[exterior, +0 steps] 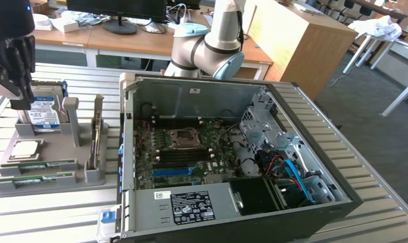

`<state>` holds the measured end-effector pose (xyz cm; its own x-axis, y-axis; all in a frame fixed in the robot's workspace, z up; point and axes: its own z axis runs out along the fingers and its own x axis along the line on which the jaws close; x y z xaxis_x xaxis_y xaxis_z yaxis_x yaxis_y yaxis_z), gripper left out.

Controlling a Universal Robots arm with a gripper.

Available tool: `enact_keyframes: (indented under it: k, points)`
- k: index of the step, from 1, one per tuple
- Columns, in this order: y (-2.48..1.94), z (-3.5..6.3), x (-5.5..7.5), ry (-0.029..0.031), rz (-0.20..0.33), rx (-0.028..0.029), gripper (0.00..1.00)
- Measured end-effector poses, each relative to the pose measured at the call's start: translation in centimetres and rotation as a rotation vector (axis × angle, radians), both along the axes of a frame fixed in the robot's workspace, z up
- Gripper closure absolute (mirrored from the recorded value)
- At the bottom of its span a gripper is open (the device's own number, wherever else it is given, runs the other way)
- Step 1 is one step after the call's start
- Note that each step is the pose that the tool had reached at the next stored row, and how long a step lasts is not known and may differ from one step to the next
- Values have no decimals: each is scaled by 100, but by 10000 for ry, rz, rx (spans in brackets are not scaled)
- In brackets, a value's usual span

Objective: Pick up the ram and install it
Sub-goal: 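Pick up the ram and move it above insertion slot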

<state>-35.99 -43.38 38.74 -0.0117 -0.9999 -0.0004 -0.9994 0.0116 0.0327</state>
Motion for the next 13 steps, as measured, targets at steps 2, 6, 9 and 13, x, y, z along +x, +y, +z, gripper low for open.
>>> enact_keyframes:
  k: [2,6,9,13]
  points:
    - [0,-19,0,-5,7,0,76]
    - [0,-75,0,-24,25,1,76]
    - [0,-129,0,-27,37,0,76]
    - [0,-150,0,-24,43,-3,76]
